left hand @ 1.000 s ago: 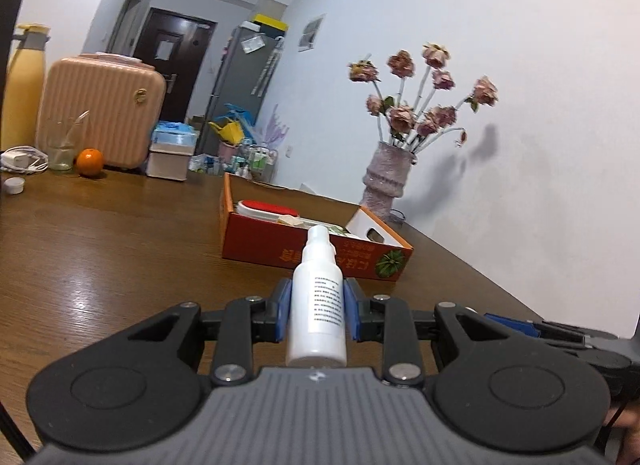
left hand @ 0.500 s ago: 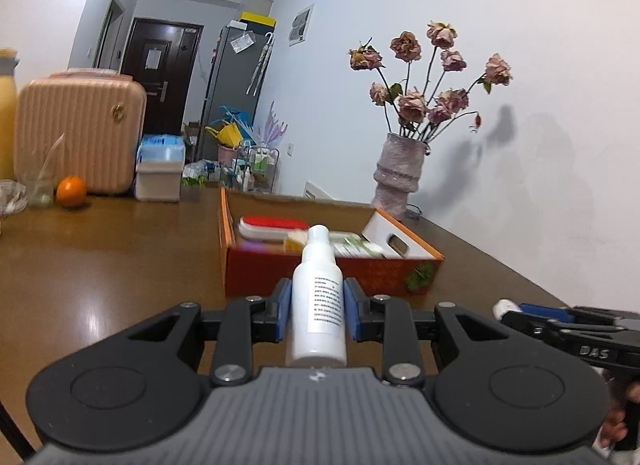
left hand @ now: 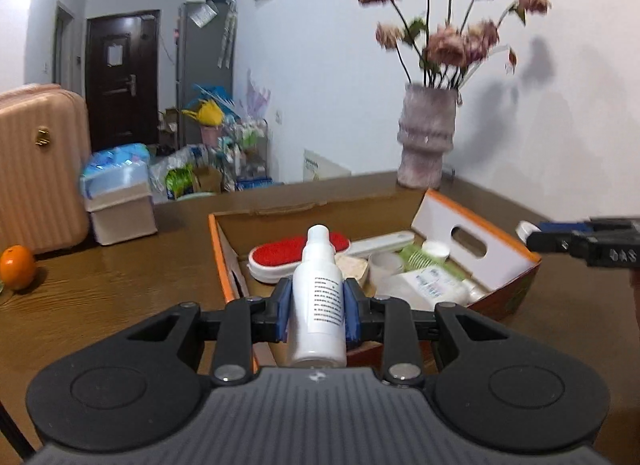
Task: Organize rigid objects
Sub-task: 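Carry the spray bottle into the box with the left gripper while the right gripper carries the cap there, then open both grippers inside the box and withdraw them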
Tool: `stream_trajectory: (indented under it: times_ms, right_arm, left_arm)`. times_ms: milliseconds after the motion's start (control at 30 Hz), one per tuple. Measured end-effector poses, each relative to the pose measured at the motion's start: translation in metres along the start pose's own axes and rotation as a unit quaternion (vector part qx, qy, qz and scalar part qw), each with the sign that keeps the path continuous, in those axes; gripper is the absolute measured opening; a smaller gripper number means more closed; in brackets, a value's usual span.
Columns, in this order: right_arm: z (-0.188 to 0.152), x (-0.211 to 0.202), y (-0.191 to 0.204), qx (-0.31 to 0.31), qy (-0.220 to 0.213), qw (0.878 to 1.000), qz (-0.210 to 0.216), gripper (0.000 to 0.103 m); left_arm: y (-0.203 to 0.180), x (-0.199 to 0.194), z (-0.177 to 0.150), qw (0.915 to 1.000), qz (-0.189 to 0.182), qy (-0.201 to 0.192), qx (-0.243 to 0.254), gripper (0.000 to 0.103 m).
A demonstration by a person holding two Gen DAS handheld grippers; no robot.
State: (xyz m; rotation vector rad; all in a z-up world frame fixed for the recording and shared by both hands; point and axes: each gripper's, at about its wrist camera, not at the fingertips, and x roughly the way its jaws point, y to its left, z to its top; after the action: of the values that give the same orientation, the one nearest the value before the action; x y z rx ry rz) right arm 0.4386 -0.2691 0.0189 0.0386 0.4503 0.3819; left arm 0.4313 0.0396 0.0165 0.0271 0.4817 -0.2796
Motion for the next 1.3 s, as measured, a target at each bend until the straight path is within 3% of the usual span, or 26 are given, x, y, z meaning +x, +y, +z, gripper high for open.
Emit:
stream_trajectory:
  times_ms: [333, 467, 500, 533, 567, 633, 867, 1000, 1300]
  right_arm:
    - [-0.005, 0.081, -0.020, -0.015, 0.048, 0.998, -0.045, 0.038]
    - [-0.011, 0.092, -0.023, -0.018, 0.040, 0.997, -0.056, 0.041]
    - [-0.012, 0.092, -0.023, -0.016, 0.036, 0.998, -0.056, 0.042]
    - [-0.012, 0.090, -0.024, -0.009, 0.029, 0.998, -0.056, 0.046]
    - [-0.012, 0.088, -0.026, -0.002, 0.023, 0.998, -0.053, 0.053]
    - [-0.011, 0.083, -0.030, 0.011, 0.009, 0.999, -0.050, 0.058]
    - [-0.004, 0.072, -0.039, 0.053, -0.005, 0.998, -0.045, 0.058]
    - [0.006, 0.057, -0.027, 0.047, -0.007, 0.998, -0.030, 0.061]
    - [0.036, -0.002, 0.008, 0.014, -0.005, 1.000, -0.012, 0.074]
  left_arm:
    - [0.003, 0.060, -0.012, 0.9968, 0.015, 0.064, 0.045, 0.029]
    - [0.005, 0.061, -0.015, 0.9966, 0.016, 0.061, 0.052, 0.033]
    - [0.005, 0.060, -0.013, 0.9969, 0.016, 0.059, 0.051, 0.037]
    - [0.006, 0.057, -0.012, 0.9974, 0.016, 0.055, 0.045, 0.048]
    - [0.007, 0.054, -0.011, 0.9978, 0.013, 0.050, 0.041, 0.052]
    - [0.008, 0.050, -0.007, 0.9982, 0.011, 0.045, 0.038, 0.052]
    - [0.009, 0.042, 0.000, 0.9989, 0.016, 0.039, 0.017, 0.058]
    - [0.006, 0.023, 0.008, 0.9996, 0.016, 0.025, -0.002, 0.065]
    - [0.001, -0.032, 0.029, 0.9979, 0.044, 0.004, -0.046, 0.070]
